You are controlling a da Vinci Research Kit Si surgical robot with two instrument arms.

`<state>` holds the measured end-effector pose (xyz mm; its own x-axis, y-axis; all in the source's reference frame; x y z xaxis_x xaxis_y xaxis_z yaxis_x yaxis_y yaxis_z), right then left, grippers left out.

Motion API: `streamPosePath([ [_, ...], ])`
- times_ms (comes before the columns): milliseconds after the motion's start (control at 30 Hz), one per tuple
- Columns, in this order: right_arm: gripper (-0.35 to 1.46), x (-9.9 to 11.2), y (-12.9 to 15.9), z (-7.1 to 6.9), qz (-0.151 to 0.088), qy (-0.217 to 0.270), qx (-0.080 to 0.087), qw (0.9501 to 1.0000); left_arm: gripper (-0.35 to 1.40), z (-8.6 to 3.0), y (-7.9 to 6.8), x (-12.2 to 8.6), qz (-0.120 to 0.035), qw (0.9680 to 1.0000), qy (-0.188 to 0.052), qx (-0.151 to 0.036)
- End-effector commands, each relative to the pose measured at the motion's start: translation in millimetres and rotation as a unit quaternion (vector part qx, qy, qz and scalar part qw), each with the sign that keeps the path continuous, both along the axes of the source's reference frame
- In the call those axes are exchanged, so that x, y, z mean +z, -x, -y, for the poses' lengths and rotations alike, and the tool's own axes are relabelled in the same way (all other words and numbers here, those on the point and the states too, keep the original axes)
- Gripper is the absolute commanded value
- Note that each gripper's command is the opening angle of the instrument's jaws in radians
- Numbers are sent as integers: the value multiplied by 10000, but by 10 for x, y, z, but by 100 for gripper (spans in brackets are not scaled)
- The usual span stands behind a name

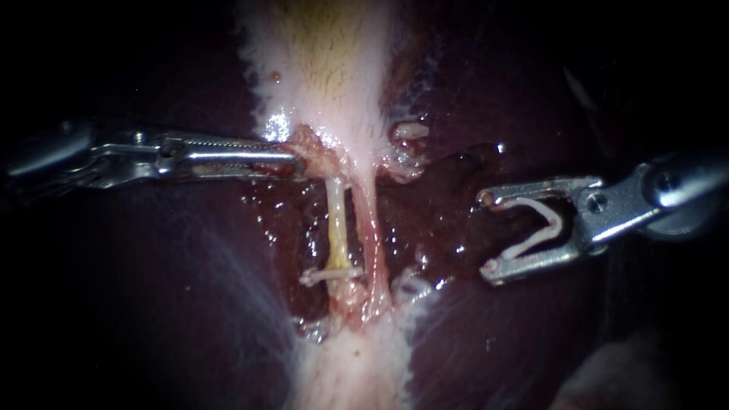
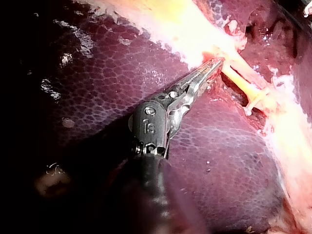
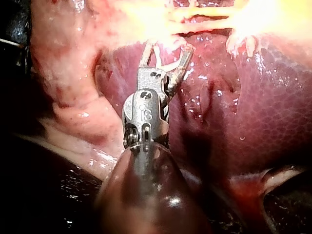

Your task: Clipping second clip left tube

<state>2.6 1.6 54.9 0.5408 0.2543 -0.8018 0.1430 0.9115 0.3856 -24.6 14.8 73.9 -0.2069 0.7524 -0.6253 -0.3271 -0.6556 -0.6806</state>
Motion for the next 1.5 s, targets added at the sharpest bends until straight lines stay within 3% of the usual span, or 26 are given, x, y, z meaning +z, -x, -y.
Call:
streamPosePath([
  [33, 49, 0, 0, 0, -1, 0, 0, 10000, -35, -1, -1, -2, 3, 10000, -3, 1],
  [233, 49, 0, 0, 0, -1, 0, -1, 10000, -35, -13, -22, -28, -1, 10000, -64, -7],
  [433, 49, 0, 0, 0, -1, 0, -1, 10000, -35, -22, -50, -76, 84, 9997, -95, -189],
  [600, 49, 0, -1, 0, -1, 0, 0, 10000, -35, -23, -59, -103, 130, 9996, -3, -234],
  [867, 49, 5, -14, 9, -2, -42, 1, 10000, -35, -17, -55, -107, 111, 9996, 8, -256],
  [1167, 49, 23, -71, 42, 35, -521, 62, 9986, -35, -15, -53, -106, 102, 9996, 18, -266],
  [1500, 49, 37, -122, 44, 72, -829, 203, 9963, -35, -13, -50, -104, 105, 9996, 22, -260],
])
